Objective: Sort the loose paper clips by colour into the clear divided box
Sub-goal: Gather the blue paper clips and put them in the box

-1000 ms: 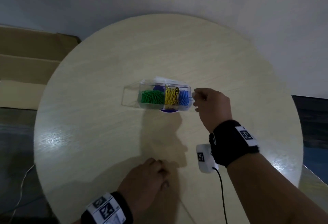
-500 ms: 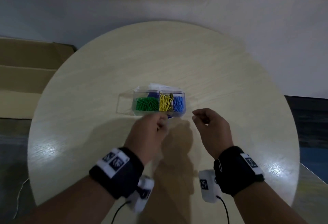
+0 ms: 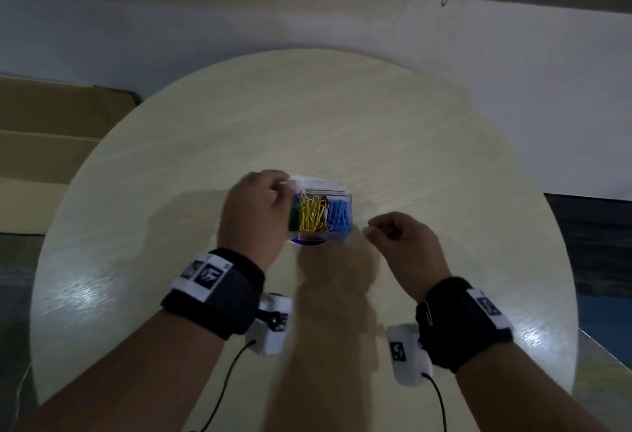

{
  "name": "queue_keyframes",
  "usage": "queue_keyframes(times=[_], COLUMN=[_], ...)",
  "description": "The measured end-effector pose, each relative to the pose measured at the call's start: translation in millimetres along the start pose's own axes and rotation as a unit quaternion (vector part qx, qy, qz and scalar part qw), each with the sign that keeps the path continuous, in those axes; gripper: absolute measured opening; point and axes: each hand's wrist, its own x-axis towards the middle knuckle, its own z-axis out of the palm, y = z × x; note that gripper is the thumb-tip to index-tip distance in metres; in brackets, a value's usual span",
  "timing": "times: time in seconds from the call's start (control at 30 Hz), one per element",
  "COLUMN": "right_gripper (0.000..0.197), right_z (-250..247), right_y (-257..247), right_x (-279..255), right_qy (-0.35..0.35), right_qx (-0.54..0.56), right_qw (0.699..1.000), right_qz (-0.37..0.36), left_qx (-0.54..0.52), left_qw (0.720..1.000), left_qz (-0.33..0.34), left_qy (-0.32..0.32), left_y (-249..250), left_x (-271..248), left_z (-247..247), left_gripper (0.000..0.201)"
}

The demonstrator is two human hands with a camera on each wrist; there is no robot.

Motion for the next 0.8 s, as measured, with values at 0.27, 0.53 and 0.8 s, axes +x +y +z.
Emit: queue_keyframes(times=[0.27,0.53,0.8], right_gripper=[0.029,0.027,0.054], right_z=[26.9,27.0,30.4], right_y=[0.0,-1.1,-12.8], right_x=[15.9,30.8,49.0], right_qy=[-0.044,-0.112,-0.098], right_qx=[0.027,0.23,0.232], right_qw=[0.999,0.958,0.952], right_qz=[-0.013,0.127,0.172], left_qx=[0.036,0.009,-0.066], left_qw=[0.993,0.986,0.977], left_qz=[-0.114,-0.144,-0.164], left_qy=[-0.013,-0.087,-0.122], left_y=[-68.8,-67.5,-63.1], left_x=[20.9,24.3,30.5], left_z=[-14.3,-12.0,-12.0], left_gripper=[0.028,0.034,0.028])
